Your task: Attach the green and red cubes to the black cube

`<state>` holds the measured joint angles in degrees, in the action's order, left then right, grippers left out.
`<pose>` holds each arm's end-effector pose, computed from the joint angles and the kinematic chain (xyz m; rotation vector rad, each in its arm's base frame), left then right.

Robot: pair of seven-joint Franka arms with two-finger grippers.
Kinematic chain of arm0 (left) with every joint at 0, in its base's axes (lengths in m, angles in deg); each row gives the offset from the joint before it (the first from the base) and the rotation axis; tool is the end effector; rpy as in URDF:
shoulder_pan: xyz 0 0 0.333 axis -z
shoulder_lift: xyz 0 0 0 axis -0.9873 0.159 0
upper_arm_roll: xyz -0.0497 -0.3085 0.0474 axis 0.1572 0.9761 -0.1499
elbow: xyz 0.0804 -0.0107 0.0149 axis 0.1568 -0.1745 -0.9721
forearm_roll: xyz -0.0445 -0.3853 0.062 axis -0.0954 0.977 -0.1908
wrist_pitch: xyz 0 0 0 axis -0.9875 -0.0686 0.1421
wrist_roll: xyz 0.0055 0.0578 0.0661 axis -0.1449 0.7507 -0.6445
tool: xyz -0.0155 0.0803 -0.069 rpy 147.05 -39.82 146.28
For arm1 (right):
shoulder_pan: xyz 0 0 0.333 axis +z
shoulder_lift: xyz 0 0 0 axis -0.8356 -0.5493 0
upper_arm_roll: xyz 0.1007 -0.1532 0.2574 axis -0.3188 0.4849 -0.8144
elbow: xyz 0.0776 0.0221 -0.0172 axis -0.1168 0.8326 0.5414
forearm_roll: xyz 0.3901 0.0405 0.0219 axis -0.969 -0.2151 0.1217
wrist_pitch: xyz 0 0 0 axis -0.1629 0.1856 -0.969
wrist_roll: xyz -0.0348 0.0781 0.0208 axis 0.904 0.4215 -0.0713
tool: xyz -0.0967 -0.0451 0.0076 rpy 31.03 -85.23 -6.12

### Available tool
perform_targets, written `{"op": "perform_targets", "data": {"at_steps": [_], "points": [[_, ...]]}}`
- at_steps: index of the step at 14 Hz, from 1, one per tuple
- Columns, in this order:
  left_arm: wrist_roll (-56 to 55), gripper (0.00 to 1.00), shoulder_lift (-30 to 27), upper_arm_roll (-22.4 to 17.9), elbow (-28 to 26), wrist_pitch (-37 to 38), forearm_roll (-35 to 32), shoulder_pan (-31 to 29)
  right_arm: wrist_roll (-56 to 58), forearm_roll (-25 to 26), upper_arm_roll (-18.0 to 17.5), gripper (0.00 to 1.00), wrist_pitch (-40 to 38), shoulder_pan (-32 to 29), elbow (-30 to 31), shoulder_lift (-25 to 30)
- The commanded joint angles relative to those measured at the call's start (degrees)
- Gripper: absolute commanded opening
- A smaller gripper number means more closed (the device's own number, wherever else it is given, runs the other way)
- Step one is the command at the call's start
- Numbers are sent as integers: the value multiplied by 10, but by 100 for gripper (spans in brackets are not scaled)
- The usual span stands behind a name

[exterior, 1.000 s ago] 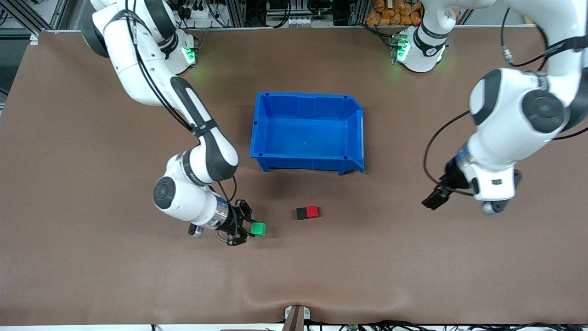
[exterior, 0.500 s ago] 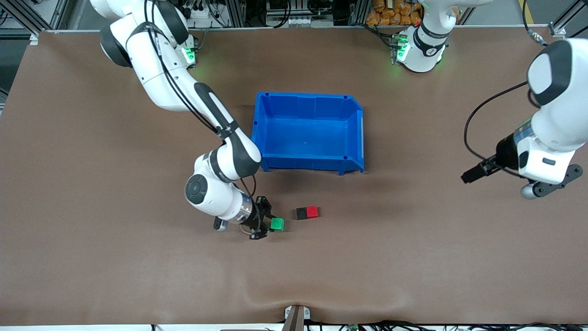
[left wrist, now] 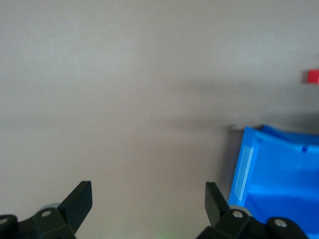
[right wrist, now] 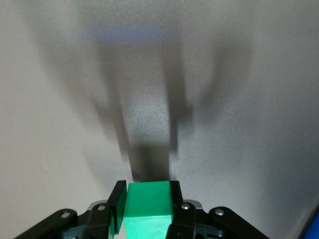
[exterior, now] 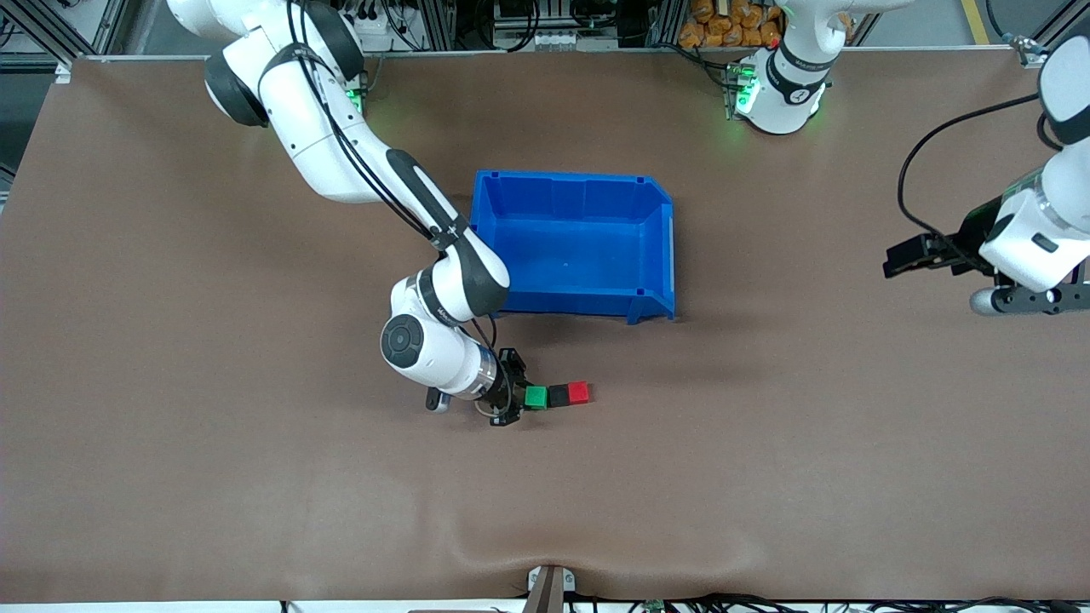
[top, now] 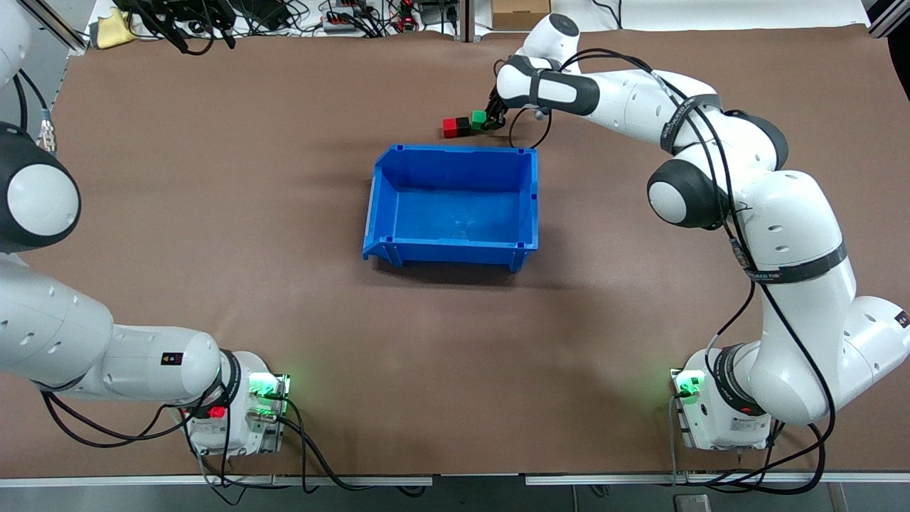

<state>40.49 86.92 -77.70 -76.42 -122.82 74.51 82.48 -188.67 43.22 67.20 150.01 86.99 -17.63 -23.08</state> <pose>0.5841 -0.0354 0.5652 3.1264 0.0004 -0.0928 0.6671 0.4125 0.1911 -1.8632 2.0839 0.3965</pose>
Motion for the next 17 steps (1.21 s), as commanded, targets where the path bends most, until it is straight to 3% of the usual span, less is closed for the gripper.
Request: {"op": "perform_targets", "data": {"at_steps": [1, 5, 6, 7, 8, 9, 17], "points": [[30, 100, -23, 1, 17, 32, -3, 7, -10, -3, 2, 0, -7, 10, -12, -11], [34, 100, -32, 10, 58, 90, -63, 18, -13, -5, 2, 0, 0, 15, -14, -17], [36, 100, -45, 8, 59, 94, -56, 21, -13, -5, 2, 16, 0, 15, -14, -17], [36, 100, -57, 7, 54, 95, -53, 27, -13, -3, 3, 61, 0, 16, -14, -17], [35, 100, -60, 8, 53, 95, -52, 29, -13, -2, 3, 83, -1, 15, -13, -17], [31, 100, -61, 8, 55, 96, -40, 29, -13, -2, 3, 100, -1, 15, -13, -17], [33, 100, -60, 10, 51, 89, -17, 22, -2, -5, 3, 100, -8, -25, -12, 14]]}}
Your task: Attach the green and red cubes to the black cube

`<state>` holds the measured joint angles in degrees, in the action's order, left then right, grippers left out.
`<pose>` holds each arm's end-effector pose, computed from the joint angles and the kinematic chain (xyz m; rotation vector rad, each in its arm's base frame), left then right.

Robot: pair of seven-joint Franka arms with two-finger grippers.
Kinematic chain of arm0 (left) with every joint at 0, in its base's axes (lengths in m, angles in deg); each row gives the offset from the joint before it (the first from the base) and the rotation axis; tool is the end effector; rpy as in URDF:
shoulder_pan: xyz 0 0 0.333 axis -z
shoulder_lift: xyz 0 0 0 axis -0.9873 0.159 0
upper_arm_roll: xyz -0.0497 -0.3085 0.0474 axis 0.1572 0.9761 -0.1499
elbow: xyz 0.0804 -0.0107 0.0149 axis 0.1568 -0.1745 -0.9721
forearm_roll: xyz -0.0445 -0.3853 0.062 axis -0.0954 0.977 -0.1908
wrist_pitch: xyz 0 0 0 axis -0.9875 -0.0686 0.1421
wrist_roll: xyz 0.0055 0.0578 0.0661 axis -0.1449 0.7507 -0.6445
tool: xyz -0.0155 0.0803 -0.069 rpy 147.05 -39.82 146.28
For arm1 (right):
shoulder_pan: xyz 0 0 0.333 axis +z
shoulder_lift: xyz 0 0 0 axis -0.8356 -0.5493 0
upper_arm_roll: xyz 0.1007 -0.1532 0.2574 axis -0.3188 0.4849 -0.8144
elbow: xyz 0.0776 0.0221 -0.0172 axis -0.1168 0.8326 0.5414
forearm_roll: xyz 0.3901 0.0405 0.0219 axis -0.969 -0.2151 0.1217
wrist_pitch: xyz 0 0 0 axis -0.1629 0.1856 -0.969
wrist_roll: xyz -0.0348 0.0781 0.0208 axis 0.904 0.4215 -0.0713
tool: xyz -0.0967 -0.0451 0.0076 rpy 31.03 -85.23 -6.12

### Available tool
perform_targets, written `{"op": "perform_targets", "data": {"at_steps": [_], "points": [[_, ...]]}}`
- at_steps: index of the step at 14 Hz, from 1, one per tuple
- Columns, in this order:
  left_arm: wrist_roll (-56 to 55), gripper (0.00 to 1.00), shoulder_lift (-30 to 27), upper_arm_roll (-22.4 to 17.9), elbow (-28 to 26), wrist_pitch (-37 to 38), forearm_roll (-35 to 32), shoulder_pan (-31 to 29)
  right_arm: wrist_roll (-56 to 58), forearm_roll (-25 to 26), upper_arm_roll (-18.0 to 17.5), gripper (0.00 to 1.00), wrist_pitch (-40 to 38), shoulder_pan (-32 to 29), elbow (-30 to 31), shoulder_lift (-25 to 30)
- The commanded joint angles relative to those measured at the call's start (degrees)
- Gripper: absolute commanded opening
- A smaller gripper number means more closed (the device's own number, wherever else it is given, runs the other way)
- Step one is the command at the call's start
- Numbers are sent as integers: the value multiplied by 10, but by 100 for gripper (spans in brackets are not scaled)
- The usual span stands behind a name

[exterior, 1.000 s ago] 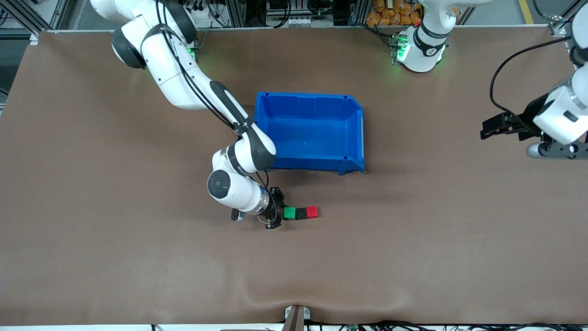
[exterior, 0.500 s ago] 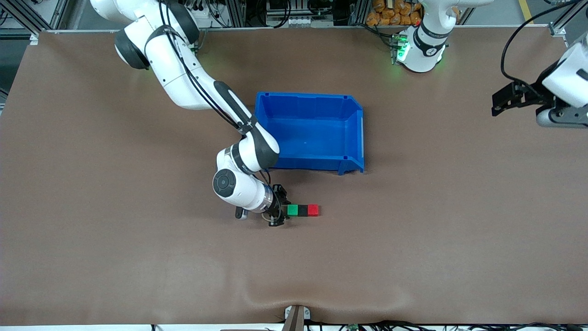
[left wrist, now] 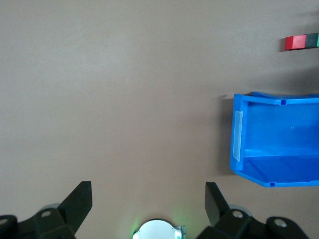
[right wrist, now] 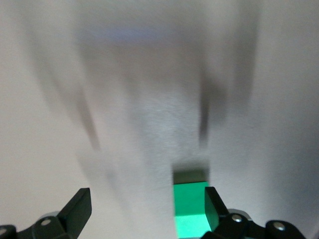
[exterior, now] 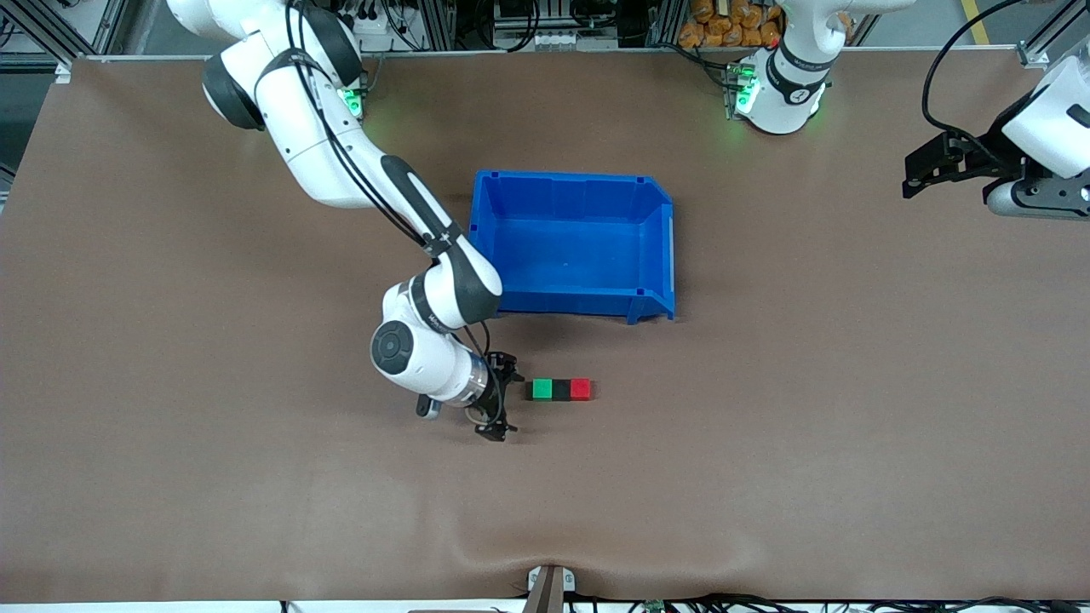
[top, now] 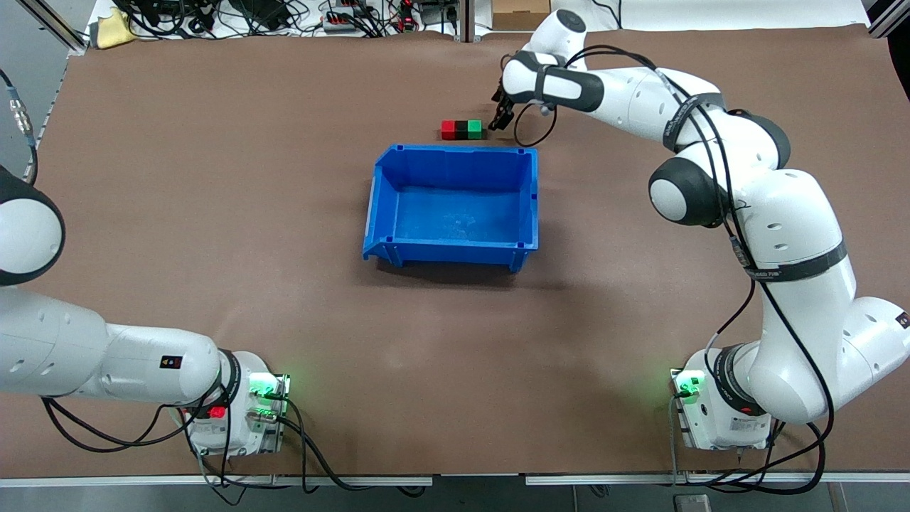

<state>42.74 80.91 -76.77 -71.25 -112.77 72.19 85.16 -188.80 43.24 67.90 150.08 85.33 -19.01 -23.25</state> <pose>0.5363 -0.0630 0.6520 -3.1080 0.1567 0.0573 0.6867 0.3897 0.2001 -1.8154 2.0995 0.3651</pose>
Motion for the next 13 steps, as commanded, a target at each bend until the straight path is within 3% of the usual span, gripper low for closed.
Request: {"op": "perform_targets", "data": {"at_steps": [1, 5, 10, 13], "points": [[10, 100, 6, 0, -2, -16, -1, -2, 0, -5, -3, 100, -9, -13, 2, 20], [13, 100, 17, 0, 1, -32, -3, -6, 7, -5, -3, 100, -67, -53, 2, 42], [14, 100, 28, 1, 5, -34, -31, 3, 79, -4, -5, 100, -253, -126, -5, 84], [14, 100, 28, 1, 5, -34, -32, 3, 123, -4, -3, 100, -276, -157, -5, 115]]}}
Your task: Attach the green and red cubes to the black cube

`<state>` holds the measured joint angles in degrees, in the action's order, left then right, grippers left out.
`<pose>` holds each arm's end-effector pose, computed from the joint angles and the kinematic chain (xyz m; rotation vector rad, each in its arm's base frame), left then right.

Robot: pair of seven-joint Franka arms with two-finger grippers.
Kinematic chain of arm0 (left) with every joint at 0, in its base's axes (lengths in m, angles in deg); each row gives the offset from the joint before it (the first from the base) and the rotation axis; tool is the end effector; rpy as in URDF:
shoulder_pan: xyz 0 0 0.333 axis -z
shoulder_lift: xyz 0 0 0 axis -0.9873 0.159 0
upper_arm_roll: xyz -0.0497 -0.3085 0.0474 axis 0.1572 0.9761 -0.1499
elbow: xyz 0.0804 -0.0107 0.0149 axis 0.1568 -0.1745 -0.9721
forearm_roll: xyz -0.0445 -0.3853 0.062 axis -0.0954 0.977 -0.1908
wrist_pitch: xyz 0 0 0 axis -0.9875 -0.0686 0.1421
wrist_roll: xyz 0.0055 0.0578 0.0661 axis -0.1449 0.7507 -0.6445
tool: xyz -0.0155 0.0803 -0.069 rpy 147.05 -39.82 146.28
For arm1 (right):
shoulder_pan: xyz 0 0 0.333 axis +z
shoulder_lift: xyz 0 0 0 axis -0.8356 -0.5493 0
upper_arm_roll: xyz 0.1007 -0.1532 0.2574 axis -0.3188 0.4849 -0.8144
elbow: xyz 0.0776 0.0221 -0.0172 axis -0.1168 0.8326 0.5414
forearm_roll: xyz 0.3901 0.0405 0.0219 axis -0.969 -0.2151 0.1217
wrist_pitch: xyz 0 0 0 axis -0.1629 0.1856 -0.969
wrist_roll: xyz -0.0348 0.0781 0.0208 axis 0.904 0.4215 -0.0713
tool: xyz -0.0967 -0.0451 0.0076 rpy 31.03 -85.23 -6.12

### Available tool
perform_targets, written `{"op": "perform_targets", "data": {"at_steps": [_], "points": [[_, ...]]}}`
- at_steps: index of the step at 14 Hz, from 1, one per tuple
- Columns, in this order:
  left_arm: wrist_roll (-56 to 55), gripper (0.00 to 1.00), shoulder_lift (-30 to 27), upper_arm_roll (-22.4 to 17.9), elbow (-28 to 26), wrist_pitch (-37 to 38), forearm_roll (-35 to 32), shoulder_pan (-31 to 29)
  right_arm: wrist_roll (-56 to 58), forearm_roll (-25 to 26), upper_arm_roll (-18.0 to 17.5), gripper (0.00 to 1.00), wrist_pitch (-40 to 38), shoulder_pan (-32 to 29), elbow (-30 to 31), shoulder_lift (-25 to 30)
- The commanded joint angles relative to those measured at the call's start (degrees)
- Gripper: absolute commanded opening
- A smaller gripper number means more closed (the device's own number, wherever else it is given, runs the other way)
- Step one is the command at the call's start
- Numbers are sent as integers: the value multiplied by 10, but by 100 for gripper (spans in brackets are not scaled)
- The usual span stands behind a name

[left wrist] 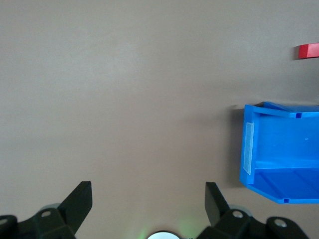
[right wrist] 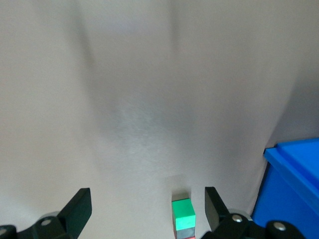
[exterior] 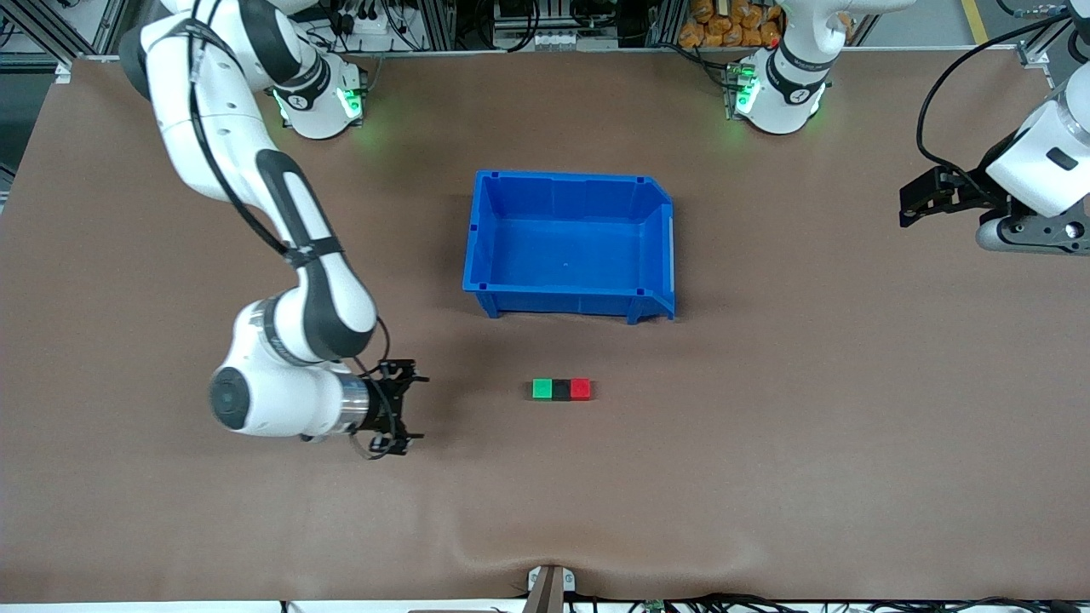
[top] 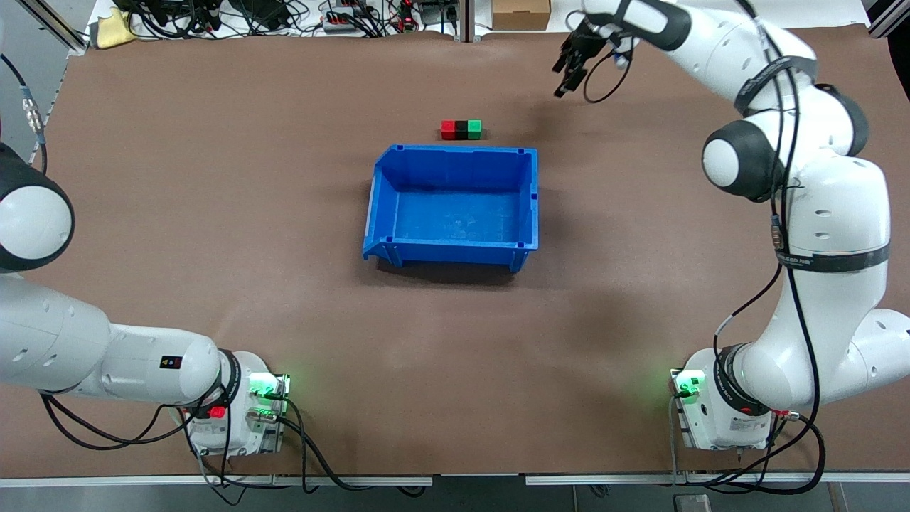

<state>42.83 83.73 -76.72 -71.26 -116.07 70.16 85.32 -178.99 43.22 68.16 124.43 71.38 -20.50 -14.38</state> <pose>0.5579 -0.0632 0.6298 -3.0755 0.1628 0.0403 0.7331 0.2301 0.2949 -1.9431 2.1292 0.5578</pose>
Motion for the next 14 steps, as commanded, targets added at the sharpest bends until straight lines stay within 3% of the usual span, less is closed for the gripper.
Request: {"op": "perform_targets", "data": {"at_steps": [1, 3, 6, 9, 14], "points": [[13, 100, -1, 1, 5, -1, -11, 2, 43, 0, -1, 100, -43, -21, 10, 33], [13, 100, -2, 1, 6, -1, -10, 2, 118, 35, -1, 100, -96, -36, 10, 51], [12, 100, -2, 5, 6, -1, -11, 2, 159, 91, -9, 100, -109, -64, 10, 90], [11, 100, -2, 5, 6, -1, -11, 1, 272, 128, -7, 100, -152, -83, 11, 121], [11, 100, -2, 5, 6, 0, -11, 1, 431, 151, -7, 100, -221, -134, 13, 157]]}}
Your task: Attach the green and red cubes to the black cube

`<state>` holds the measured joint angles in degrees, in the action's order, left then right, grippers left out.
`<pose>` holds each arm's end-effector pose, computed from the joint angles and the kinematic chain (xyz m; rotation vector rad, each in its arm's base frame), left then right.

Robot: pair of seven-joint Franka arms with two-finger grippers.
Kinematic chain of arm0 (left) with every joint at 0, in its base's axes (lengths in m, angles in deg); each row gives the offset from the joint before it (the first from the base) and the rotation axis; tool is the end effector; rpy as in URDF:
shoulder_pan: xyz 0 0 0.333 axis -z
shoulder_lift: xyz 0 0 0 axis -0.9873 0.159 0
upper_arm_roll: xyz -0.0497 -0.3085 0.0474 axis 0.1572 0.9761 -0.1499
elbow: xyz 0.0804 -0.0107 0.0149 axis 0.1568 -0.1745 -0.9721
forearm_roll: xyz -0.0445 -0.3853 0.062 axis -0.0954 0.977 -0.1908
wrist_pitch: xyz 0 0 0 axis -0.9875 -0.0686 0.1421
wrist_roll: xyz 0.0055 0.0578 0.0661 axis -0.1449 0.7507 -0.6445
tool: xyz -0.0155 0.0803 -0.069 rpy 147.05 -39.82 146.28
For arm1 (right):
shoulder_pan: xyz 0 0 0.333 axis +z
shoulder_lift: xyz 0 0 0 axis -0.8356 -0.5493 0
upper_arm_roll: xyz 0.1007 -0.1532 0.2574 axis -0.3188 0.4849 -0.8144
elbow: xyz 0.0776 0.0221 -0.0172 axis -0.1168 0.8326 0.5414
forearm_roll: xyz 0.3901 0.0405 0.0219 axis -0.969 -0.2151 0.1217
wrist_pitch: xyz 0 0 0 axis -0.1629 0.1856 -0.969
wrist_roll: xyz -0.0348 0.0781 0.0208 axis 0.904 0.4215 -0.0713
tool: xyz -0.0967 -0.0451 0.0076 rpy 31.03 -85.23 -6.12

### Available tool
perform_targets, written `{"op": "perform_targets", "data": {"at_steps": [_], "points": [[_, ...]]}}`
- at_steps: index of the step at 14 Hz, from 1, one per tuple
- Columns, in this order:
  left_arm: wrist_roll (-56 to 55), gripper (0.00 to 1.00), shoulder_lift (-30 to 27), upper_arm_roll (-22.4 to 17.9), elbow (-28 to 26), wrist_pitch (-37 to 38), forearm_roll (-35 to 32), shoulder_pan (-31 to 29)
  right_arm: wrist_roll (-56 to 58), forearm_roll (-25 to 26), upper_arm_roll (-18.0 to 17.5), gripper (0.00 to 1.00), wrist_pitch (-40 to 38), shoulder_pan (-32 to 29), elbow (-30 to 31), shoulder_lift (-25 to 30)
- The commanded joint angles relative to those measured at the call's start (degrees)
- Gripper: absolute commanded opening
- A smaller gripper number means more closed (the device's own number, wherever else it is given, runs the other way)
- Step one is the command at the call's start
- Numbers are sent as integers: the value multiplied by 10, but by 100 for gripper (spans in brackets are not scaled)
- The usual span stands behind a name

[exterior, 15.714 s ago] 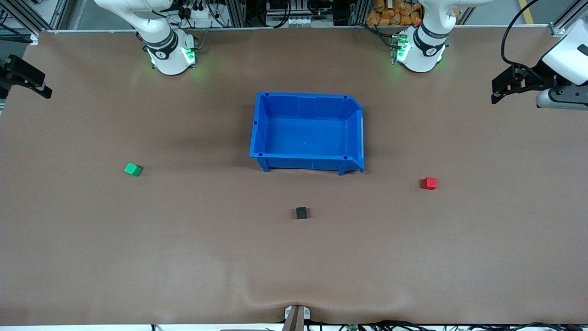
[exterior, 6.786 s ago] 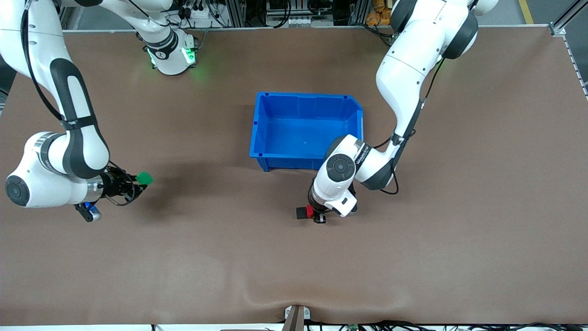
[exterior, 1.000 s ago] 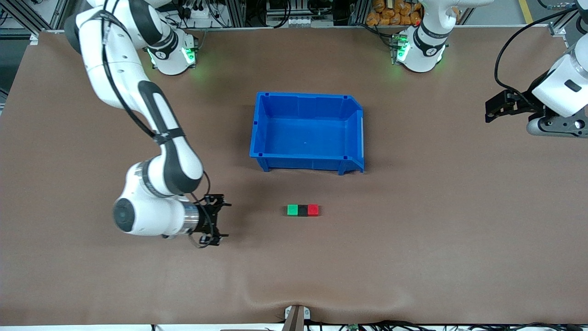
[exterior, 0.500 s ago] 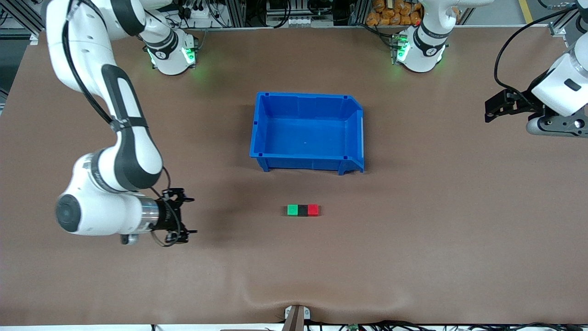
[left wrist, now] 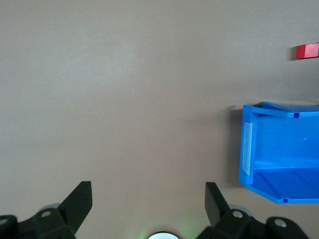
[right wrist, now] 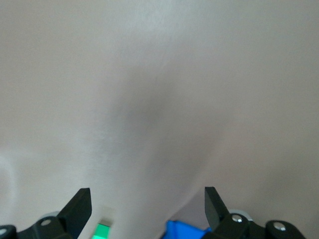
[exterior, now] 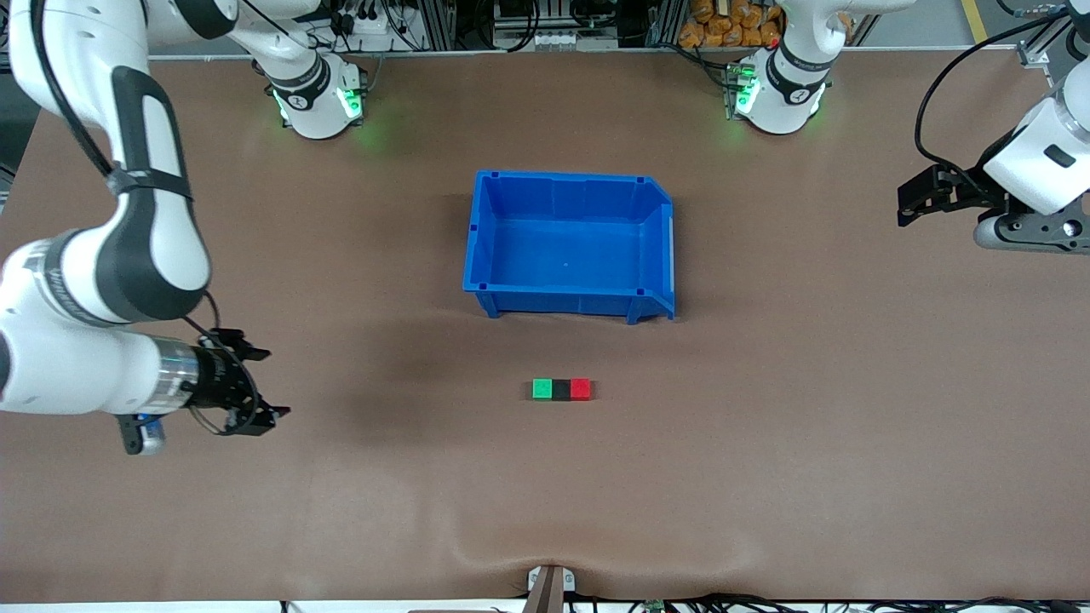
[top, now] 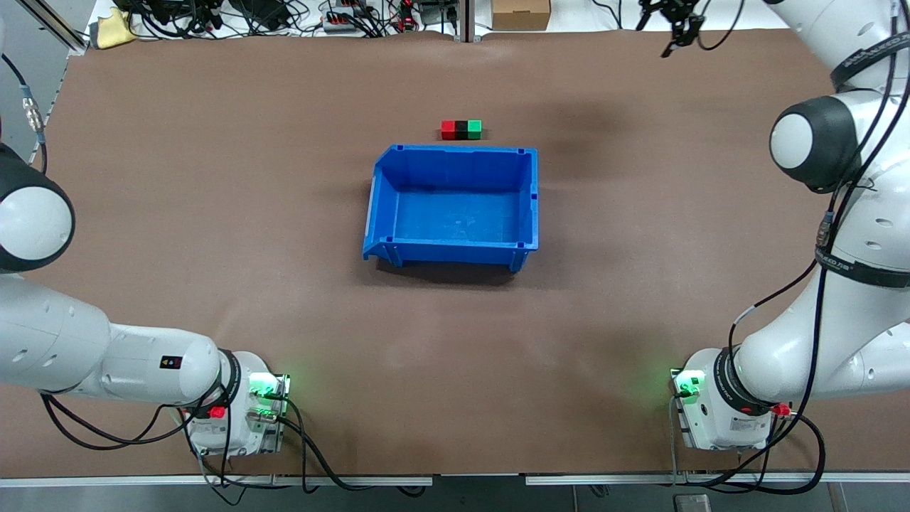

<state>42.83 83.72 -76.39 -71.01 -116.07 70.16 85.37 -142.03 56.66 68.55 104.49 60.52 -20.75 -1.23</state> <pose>0.5575 -0.0668 0.6320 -3.0755 0.1728 0.0330 0.7163 0.0746 0.4366 -2.6011 1.5149 0.3687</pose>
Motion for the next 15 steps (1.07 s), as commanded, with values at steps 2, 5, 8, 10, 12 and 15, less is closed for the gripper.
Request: {"op": "perform_targets", "data": {"at_steps": [2, 5, 8, 10, 12, 15], "points": [[11, 100, -1, 2, 4, 0, -10, 1, 138, 26, -9, 100, -55, -48, 16, 37], [12, 100, -1, 2, 4, -1, -11, 1, 280, 48, -8, 100, -92, -82, 16, 62], [12, 100, -1, 2, 4, -1, -10, 0, 385, 100, -6, 100, -118, -79, 17, 92], [10, 100, 0, 2, 4, -3, -8, 0, 451, 126, -6, 100, -139, -76, 17, 115], [8, 100, 1, 1, 4, -5, -6, 0, 525, 131, -6, 100, -140, -72, 21, 146], [6, 100, -1, 2, 4, -5, -2, 2, 611, 124, -6, 100, -134, -80, 55, 198]]}}
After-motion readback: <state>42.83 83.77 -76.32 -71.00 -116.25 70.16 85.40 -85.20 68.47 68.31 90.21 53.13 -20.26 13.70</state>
